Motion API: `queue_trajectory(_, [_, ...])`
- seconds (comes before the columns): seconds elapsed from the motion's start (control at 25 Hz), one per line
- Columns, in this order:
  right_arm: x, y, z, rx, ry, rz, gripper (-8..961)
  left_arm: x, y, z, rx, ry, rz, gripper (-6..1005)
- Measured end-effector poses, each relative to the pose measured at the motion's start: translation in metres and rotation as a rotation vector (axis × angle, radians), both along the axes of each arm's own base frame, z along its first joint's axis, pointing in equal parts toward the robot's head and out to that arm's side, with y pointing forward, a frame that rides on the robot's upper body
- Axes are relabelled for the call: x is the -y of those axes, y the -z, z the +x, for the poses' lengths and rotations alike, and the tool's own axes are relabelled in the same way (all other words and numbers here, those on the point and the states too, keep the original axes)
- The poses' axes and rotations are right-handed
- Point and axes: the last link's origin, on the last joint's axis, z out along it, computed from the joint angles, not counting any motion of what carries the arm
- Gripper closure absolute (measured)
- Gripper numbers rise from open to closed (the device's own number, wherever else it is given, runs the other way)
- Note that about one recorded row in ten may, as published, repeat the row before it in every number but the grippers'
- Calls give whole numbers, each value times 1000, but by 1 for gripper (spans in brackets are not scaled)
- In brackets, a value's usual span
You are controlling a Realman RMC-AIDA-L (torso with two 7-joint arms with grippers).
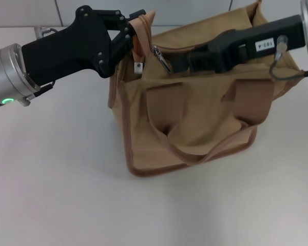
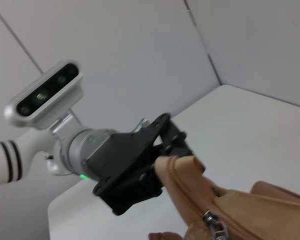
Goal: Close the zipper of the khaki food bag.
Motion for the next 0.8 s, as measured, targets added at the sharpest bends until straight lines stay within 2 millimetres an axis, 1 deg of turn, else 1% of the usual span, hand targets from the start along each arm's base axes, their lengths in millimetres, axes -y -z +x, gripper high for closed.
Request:
queue_trajectory(0.12, [0,6,3,-2,-43,4,844,0,0,0,1,1,0,979])
queue_trajectory(0.4, [1,10,6,-6,-81,38,708,0,0,0,1,2,-2,978])
queue_trajectory(0.52, [2,12,6,-9,-101,50,708,0,0,1,1,4,-7,978])
queue_trajectory(0.8, [5,9,6,-33,-139,75,708,0,0,0,4,-3,-16,978])
